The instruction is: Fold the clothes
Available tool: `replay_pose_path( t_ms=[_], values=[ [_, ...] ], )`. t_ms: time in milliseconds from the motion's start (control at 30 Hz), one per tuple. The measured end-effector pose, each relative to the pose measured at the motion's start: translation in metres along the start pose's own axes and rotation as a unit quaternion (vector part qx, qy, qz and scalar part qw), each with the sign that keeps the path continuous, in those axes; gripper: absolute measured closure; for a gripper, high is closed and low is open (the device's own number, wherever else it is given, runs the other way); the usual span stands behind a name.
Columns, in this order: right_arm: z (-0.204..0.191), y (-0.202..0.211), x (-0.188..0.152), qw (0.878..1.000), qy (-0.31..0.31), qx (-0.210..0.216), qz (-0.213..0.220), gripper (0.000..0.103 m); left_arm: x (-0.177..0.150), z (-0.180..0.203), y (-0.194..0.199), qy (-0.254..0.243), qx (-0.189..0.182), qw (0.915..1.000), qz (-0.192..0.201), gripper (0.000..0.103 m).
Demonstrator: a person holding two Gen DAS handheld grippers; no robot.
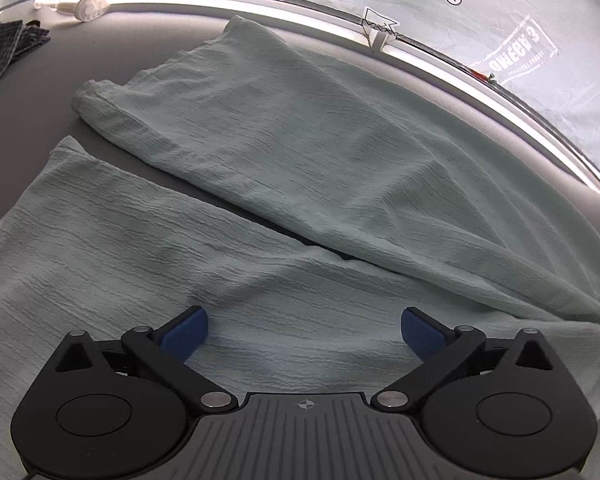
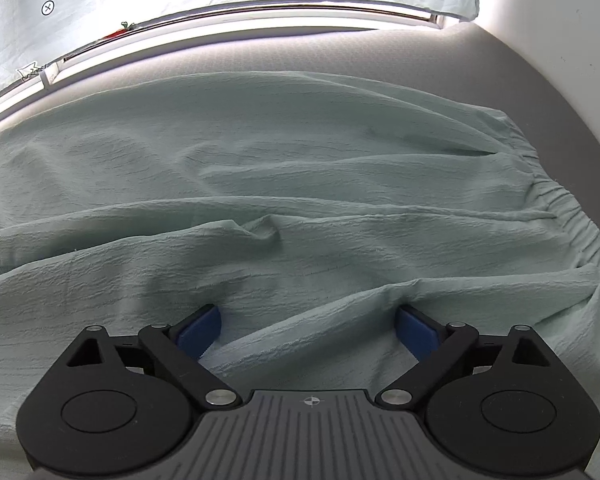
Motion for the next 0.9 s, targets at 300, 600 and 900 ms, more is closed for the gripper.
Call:
replay_pose_path(
  t_ms=[300, 600, 900],
  values=[
    [-0.03, 0.046, -0.014, 0.999, 0.034, 0.009, -0.011, 0.008, -0.011, 0.007, 0.005, -0.036, 0.003, 0.9992, -0.016, 0.0],
    [-0.071, 0.063, -0.008, 0.999, 0.038, 0.039, -0.001, 0.008, -0.011, -0.006, 0.018, -0.036, 0.0, 0.9988, -0.032, 0.0],
    [-0.098, 0.073, -0.01, 0.998, 0.039, 0.048, 0.004, 0.008, -0.008, -0.018, 0.032, -0.053, -0.007, 0.9978, -0.04, 0.0]
  ],
)
Point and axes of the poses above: each gripper's, at about its wrist camera, not at the fingertips, and y roughly against the way its jaws point, z to its right, x to its top, the point moved 4 cm from there along -y, roughly the way its jaws point, and after that the axes turned 12 degrees about y, right-handed, at the moved point
